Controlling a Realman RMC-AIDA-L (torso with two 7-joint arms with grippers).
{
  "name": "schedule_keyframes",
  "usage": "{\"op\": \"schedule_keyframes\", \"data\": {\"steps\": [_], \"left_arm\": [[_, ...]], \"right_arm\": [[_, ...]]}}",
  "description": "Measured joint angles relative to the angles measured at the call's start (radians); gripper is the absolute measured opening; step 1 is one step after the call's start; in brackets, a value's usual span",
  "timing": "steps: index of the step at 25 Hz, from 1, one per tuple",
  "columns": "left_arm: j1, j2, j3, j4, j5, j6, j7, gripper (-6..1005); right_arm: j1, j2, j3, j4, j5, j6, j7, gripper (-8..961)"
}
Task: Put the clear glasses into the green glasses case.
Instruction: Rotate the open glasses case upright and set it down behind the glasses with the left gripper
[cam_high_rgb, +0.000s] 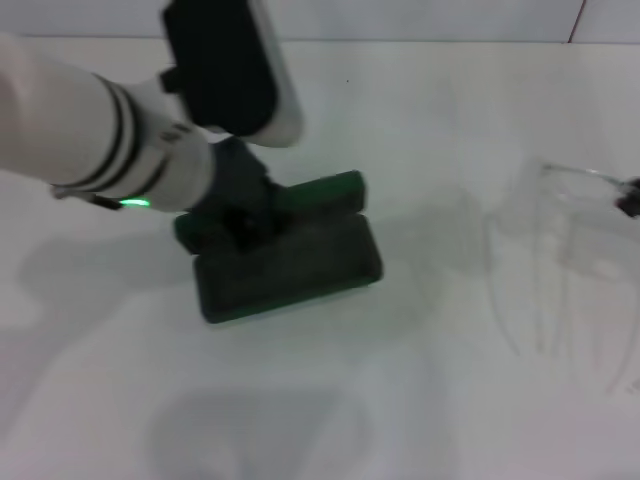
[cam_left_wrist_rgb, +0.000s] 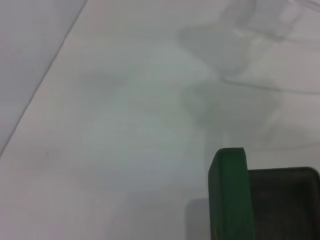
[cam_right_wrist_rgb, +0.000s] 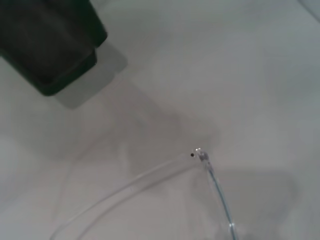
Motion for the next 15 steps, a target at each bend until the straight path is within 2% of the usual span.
{"op": "schedule_keyframes", "data": {"steps": [6,11,15], "left_arm": [[-0.050,-0.002,0.099,-0.052,0.003,-0.101,-0.013,206],[-0.166,-0.004,0.160,-0.188,-0.003,-0.153,-0.013,205],[-0.210,-0.005,0.202,-0.241,-0.011,-0.209,-0.012,204]], "right_arm": [[-0.062,-0.001,0.128,-0.085,0.001,-0.120,-0.028,101],[-0.103,0.003,0.238,-0.109,0.013,-0.183,-0.065,101],[-0.119,0.004,0.296,-0.097,0.022,-0.200,-0.092,101]]}}
